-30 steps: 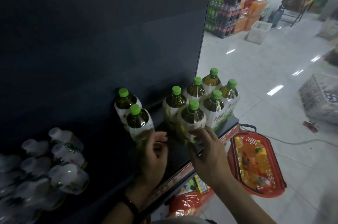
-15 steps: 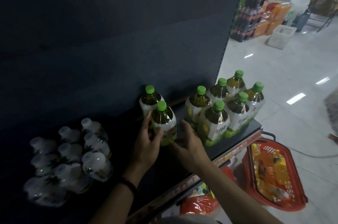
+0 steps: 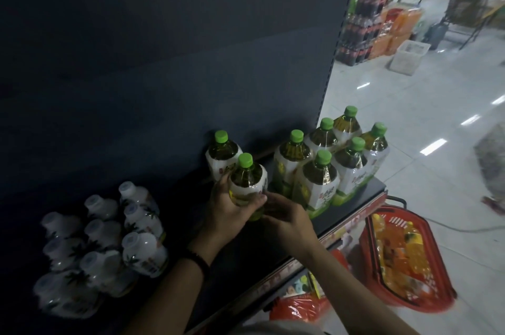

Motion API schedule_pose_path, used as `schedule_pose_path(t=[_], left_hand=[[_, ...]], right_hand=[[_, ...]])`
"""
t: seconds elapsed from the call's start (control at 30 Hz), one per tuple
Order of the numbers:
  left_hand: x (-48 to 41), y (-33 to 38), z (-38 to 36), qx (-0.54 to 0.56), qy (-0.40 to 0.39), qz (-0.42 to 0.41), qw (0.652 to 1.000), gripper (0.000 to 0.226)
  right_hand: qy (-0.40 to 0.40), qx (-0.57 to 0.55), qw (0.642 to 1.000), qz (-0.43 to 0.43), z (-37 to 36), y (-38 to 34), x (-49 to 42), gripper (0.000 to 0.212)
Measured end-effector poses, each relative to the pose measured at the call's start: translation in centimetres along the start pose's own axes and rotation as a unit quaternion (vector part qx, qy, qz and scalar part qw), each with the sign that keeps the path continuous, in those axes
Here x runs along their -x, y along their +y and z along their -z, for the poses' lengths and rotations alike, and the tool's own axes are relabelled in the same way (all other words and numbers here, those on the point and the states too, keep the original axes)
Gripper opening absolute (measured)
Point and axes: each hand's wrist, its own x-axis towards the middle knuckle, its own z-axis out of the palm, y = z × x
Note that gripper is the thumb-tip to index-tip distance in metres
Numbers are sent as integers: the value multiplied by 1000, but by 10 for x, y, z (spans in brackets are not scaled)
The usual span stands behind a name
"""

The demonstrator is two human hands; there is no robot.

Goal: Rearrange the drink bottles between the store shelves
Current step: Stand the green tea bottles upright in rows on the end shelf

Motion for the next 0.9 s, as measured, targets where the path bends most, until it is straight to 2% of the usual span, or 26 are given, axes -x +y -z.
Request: schedule_pose_path(t=[0.07, 0.2, 0.33, 0.47, 0.7, 0.9], left_hand=[[-3, 5, 0, -18, -8, 14, 1000, 96], [-11, 5, -1, -37, -17, 32, 999, 83], [-11, 9, -6, -88, 19, -10, 996, 88], [-13, 11, -9, -117, 7, -23, 993, 94], [-15, 13, -26, -86, 20, -18, 996, 92], [-19, 10, -33, -82, 37, -28, 996, 90]], right_hand=[[-12, 8, 1000, 0, -2, 1, 6, 47], [8, 31, 999, -21, -1, 10, 8, 57], [12, 19, 999, -37, 5, 13, 7, 70], [3, 26, 999, -45, 6, 13, 9, 77], [26, 60, 997, -44, 10, 19, 10, 82], [-18, 58, 997, -38, 15, 17, 5, 87]])
